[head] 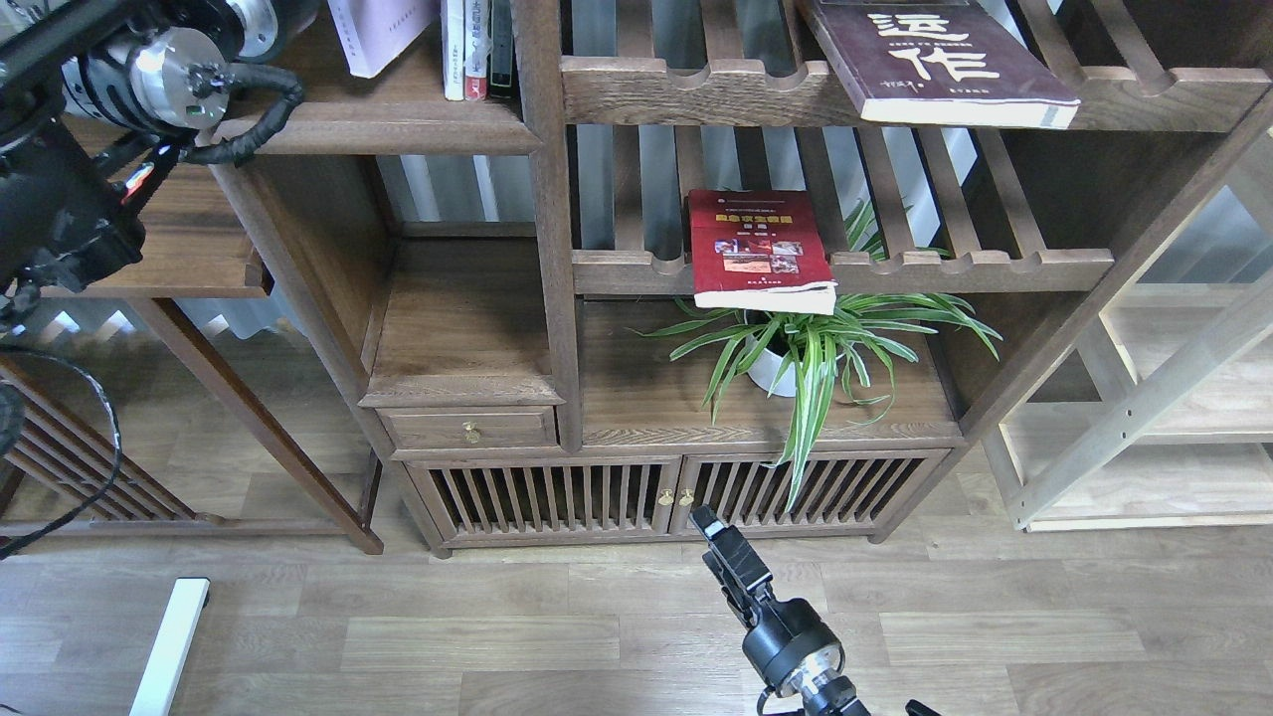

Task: Organize books on shelf

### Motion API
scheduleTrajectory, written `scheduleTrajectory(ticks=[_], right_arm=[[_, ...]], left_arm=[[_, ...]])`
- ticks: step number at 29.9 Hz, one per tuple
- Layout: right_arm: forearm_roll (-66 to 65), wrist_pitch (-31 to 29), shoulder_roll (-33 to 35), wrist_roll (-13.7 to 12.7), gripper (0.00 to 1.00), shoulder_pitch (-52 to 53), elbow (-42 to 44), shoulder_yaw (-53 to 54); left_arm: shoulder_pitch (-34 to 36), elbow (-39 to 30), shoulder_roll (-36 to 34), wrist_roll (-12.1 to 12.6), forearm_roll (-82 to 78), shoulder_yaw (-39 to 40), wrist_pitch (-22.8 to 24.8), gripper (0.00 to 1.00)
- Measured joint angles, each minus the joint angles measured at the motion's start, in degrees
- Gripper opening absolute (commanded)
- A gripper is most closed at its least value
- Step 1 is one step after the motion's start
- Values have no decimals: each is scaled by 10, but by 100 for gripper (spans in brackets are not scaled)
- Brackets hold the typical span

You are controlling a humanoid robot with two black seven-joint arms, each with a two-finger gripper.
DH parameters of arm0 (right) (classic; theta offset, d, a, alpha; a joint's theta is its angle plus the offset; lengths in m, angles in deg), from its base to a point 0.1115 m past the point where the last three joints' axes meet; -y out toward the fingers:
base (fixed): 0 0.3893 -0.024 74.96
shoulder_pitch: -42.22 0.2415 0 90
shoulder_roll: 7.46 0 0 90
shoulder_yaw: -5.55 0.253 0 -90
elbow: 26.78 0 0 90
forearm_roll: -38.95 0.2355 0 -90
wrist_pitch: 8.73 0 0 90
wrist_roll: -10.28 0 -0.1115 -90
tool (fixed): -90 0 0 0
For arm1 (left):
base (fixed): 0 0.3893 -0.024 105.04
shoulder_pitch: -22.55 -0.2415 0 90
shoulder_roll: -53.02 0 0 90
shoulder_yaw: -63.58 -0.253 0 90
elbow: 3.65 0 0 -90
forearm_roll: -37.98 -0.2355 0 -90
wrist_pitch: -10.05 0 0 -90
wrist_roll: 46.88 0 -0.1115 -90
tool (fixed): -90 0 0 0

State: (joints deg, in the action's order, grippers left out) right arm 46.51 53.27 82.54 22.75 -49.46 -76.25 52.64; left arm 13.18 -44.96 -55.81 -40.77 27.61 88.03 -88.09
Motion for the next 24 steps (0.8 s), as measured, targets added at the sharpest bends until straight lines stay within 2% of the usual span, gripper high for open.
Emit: scheduleTrajectory(ticks=[10,14,17,19,20,21,24], right_arm=[[1,0,0,0,99,-9,0,0],[1,0,0,0,99,-11,0,0],[1,0,0,0,99,-13,0,-1],[1,0,0,0,99,-14,0,-1],[1,0,0,0,99,-14,0,-1],[1,0,0,0,99,-14,1,-1],[1,0,0,0,99,-14,1,-2]], left_arm=[[-1,0,0,-20,-9,-38,3,5],[-6,1,0,-38,-12,-44,4,8],[-10,1,0,-43,-12,-49,4,17],[-13,1,1,-45,-12,-50,5,33],[-16,2,2,-46,-12,-50,5,48],[-18,2,3,-46,-12,-50,3,54],[-27,2,7,-45,-18,-58,-10,57]])
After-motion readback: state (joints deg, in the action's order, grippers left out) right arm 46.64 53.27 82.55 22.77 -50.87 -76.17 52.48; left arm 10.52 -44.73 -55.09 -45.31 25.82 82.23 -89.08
